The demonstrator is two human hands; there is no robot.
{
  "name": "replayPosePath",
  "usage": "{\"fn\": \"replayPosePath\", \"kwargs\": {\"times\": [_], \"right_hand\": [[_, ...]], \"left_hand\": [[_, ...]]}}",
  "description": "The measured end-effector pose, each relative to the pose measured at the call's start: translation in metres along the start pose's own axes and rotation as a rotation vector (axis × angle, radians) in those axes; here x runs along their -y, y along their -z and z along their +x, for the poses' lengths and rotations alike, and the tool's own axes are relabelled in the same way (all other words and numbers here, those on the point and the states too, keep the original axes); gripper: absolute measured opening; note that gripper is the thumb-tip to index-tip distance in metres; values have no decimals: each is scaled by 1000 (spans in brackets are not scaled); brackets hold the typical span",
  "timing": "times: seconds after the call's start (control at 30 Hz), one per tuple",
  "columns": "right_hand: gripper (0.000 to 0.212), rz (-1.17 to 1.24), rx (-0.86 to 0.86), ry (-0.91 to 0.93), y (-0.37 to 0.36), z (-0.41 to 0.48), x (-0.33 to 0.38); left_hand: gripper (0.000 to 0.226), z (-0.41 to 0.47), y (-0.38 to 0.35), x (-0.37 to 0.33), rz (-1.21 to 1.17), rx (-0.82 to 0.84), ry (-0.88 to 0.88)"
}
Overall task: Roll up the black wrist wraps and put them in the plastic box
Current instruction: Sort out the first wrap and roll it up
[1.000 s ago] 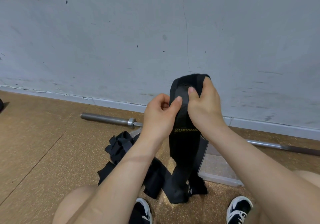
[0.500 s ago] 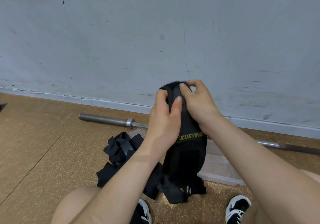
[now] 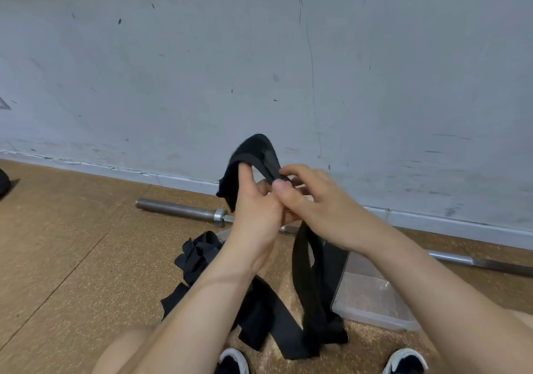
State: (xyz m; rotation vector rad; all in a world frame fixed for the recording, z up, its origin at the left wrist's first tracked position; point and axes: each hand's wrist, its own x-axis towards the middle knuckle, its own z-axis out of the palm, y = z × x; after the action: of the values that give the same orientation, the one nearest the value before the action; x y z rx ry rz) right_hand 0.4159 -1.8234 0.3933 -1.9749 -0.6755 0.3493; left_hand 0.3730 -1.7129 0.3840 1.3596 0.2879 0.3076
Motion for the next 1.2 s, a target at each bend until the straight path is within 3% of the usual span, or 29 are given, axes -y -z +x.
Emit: {"fn": "replayPosePath", "kwargs": {"times": [0.03,0.1,0.2,0.27,0.33,0.43,0.5,0.6,0.7,0.77,0.9,1.03,1.13,1.2], "right_hand": [[65,107,111,-8,-2,-3,-1],[52,298,161,-13,1,-3,-6],[36,354,148,-38,15,3,-19],[25,243,203,-77,23,3,-23],[27,192,291,-100,27,2,-27],[36,368,291,-113,26,1,-25],[35,538,171,-142,21,1,-22],[27,783,-41,-203,16,7,-20],[24,894,-188,-279,15,12,-20],[24,923,-239,-300,16,13,-17],[22,905,-236,-253,14,16,-16],[31,483,-127,-229,2,17,-21],[23,366,59,-211,-6,10,-22],[18,244,-24,-153,-10,13,-26]], "left_hand": [[52,0,1,-1,-46,22,27],[62,-1,2,-5,-179,112,120],[41,2,11,-17,-218,145,187],[31,11,22,-19,149,0,59],[35,22,37,-19,561,-196,-177],[71,29,48,-17,692,-177,-222],[72,29,47,-14,653,-200,-148],[45,23,41,-14,368,-162,98],[49,13,36,-10,313,236,354],[35,6,31,3,345,414,284],[31,9,23,18,236,250,141],[21,18,23,13,-5,40,89],[24,22,26,7,-144,-73,134],[26,21,26,4,-233,-60,181]]}}
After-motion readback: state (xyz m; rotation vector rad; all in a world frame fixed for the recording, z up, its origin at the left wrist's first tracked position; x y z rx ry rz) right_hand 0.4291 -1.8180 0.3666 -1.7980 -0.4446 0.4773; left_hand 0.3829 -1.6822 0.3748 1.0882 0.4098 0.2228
